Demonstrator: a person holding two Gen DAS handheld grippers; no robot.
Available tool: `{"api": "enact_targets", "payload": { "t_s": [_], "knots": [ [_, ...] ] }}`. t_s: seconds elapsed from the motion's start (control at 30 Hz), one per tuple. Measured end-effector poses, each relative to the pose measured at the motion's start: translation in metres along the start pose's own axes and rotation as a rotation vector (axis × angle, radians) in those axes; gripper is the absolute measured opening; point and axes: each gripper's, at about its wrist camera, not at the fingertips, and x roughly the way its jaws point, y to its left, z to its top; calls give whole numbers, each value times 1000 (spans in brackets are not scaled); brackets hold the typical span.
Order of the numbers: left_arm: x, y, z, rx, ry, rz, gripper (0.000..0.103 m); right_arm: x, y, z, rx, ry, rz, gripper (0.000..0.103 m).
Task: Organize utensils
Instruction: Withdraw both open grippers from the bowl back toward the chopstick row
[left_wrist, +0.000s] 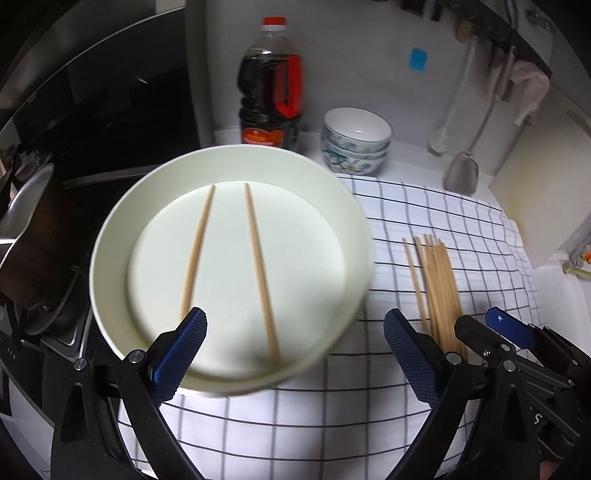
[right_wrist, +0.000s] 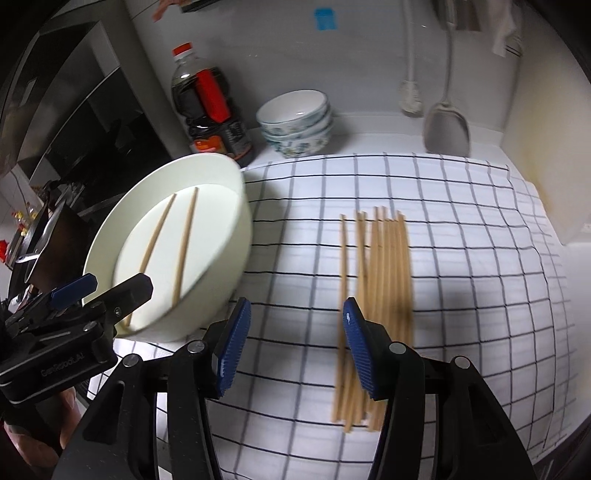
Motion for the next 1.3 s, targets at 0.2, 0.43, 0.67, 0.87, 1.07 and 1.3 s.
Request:
{"api": "enact_targets", "payload": {
  "t_s": [0.2, 0.43, 0.67, 0.87, 1.07, 1.3],
  "knots": [
    [-2, -25, -11, 25, 5, -23, 95, -7, -28, -10, 31, 3, -24, 50],
    [2, -50, -22, 47, 16, -43, 95, -11, -59, -22, 64, 11, -57, 50],
    [11, -65, -30, 54, 28, -52, 95, -10, -78, -31, 74, 23, -79, 50],
    [20, -75, -37, 62, 39, -47, 95, -7, -89, -35, 68, 26, -88, 50],
    [30, -82, -42, 60, 52, -39, 95, 1, -101, -41, 68, 40, -94, 50],
    [42, -89, -49, 61, 58, -27, 95, 9, -112, -46, 65, 49, -101, 50]
  ]
}}
